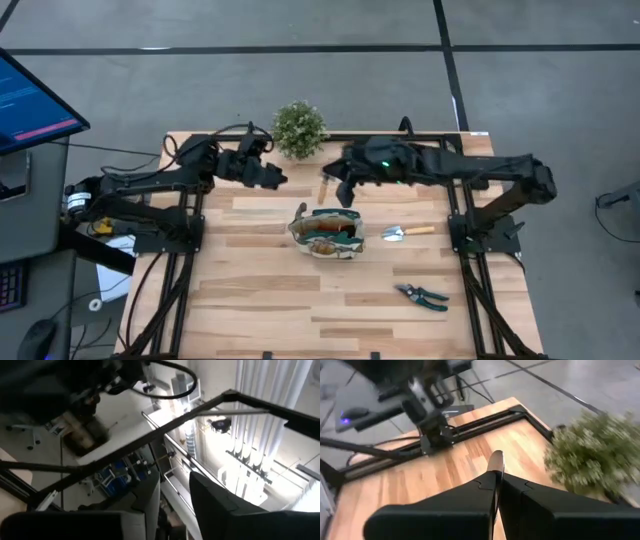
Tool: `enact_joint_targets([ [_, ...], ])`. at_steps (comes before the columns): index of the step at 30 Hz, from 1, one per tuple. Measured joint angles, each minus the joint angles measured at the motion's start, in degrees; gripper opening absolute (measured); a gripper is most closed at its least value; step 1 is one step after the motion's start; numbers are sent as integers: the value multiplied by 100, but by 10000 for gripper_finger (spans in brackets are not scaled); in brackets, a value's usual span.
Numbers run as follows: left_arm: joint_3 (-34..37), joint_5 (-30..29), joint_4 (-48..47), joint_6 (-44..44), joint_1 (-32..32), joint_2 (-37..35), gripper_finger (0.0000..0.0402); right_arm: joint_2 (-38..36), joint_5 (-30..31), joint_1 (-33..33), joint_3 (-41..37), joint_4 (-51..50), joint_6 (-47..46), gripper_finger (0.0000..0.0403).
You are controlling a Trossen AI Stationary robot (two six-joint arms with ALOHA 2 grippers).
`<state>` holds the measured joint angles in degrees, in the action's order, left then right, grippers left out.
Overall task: Pick & Place Garden tools in Gardening bag
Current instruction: Put the brown trowel into the white gardening bag
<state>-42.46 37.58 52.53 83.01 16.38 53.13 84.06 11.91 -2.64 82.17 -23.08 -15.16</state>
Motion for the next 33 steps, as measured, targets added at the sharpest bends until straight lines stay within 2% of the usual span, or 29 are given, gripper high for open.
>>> enact_joint_targets([
  [6, 4, 12, -19, 51, 457, -476, 67, 548, -740, -422, -10, 77, 1027, 0],
  [14, 4, 10, -59, 4, 809, -1135, 24, 657, -1302, -247, -4, 69, 1761, 0],
  [20, 4, -11, -63, 1, 895, -1345, 5, 565, -1644, -315, -61, -118, 1899, 0],
  [28, 4, -21, -71, 1, 896, -1330, 5, 346, -1807, -489, -1033, 740, 1579, 0],
  [33, 4, -25, -111, 1, 896, -1327, 5, 349, -1967, -485, -1179, 916, 1427, 0],
])
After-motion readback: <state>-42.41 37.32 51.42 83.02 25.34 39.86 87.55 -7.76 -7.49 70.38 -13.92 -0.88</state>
